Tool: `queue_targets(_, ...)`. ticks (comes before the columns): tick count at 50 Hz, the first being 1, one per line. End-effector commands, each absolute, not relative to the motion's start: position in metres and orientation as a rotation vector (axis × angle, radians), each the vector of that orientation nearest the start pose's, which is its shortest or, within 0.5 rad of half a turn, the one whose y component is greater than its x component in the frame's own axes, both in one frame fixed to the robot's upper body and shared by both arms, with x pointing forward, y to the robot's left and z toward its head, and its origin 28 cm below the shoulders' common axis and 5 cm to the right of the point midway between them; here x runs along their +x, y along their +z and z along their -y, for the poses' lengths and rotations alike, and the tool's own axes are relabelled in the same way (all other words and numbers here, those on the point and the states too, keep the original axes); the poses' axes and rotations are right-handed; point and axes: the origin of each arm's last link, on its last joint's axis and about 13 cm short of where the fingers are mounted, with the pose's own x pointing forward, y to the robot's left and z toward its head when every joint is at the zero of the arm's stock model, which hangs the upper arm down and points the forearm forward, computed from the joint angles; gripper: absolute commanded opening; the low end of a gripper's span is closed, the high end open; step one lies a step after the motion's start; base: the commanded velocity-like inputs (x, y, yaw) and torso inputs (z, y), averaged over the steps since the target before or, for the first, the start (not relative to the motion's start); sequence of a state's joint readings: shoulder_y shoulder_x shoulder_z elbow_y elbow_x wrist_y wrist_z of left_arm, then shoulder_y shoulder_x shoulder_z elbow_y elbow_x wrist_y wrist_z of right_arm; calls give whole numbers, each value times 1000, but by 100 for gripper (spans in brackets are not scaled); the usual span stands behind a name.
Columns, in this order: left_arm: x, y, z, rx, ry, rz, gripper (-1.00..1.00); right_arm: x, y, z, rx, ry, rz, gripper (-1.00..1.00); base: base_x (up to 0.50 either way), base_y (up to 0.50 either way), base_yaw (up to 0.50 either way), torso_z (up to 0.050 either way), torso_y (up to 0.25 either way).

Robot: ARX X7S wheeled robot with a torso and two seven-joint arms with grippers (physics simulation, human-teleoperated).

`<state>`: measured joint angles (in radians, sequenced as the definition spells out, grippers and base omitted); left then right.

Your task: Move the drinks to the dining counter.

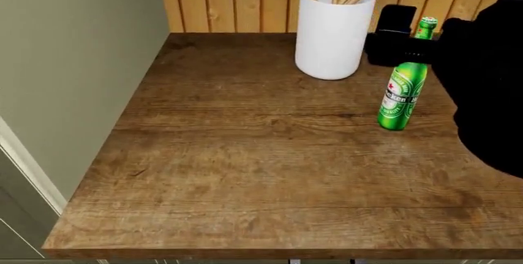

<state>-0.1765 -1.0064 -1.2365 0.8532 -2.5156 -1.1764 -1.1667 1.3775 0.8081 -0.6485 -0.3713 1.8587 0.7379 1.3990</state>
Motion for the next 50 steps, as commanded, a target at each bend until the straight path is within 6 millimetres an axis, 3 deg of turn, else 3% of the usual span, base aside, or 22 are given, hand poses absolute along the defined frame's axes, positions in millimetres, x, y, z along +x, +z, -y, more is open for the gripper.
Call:
queue_targets(1,61,285,-308,-50,12,112,100,241,330,115,107,-181,-122,100,0,0,0,0,0)
queue_targets(32,60,285,-309,-49,13,113,100,258,315,121,37,-245,-207,100,0,0,0,0,0)
queue_targets(50,60,285,-310,-51,15,111,100,278,299,129,40,-268,-284,100,0,0,0,0,0)
